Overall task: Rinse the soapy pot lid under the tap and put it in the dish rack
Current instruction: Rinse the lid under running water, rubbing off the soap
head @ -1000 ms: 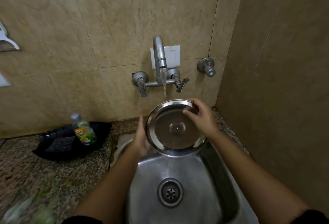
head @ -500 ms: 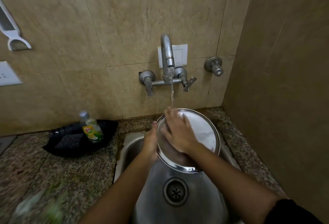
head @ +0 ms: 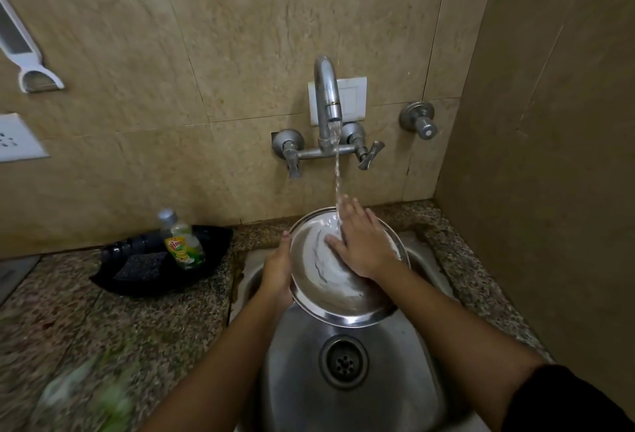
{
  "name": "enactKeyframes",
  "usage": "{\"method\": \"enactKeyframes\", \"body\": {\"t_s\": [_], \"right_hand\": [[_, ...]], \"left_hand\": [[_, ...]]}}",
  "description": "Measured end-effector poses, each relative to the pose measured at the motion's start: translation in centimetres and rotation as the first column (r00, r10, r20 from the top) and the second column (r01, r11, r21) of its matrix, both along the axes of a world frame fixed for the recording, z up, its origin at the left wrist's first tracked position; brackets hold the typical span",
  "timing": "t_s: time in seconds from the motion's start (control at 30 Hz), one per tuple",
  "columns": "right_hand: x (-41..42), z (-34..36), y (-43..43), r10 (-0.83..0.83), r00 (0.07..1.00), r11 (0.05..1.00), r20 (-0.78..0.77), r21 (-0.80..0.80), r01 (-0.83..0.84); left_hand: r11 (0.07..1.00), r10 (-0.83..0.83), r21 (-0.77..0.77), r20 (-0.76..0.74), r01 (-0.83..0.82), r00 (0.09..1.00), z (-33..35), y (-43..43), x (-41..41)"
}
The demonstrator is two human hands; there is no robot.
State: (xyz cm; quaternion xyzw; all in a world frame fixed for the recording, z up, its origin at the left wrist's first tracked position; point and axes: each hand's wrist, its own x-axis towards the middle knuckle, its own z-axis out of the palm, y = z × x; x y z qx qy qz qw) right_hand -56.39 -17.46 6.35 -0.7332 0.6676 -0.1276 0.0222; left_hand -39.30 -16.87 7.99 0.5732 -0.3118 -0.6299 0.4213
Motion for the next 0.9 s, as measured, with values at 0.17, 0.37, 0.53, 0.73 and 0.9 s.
{"method": "enactKeyframes", "body": {"t_s": [0.17,0.37,0.53,0.73,0.9], "right_hand": [[3.8,1.7,3.1,0.414,0.9,0.882,0.138,0.184,-0.434],[1.4,3.3,7.7,0.457,0.889,0.888,-0.031,0.081,-0.453],[0.5,5.5,7.0,0.198,0.96,0.968,0.197,-0.191,-0.161],[-2.3,5.4,3.8,-0.238,0.027,0.938,0.971,0.223,0.266],[-3.5,3.2,4.3,-0.364,-0.395,0.885,0.843,0.445,0.135]], "left_hand": [[0.997,-0.022,0.076,-0.143,0.033,0.99,0.7,-0.1,-0.2],[0.99,0.036,0.138,-0.114,-0.02,0.993,1.1,-0.3,0.2],[0.975,-0.096,0.192,-0.084,0.111,0.992,1.0,-0.6,0.9],[0.999,-0.049,-0.004,0.03,0.049,0.998,1.0,-0.1,1.1],[0.991,-0.133,-0.015,-0.184,0.132,0.974,1.7,0.5,1.1]]}}
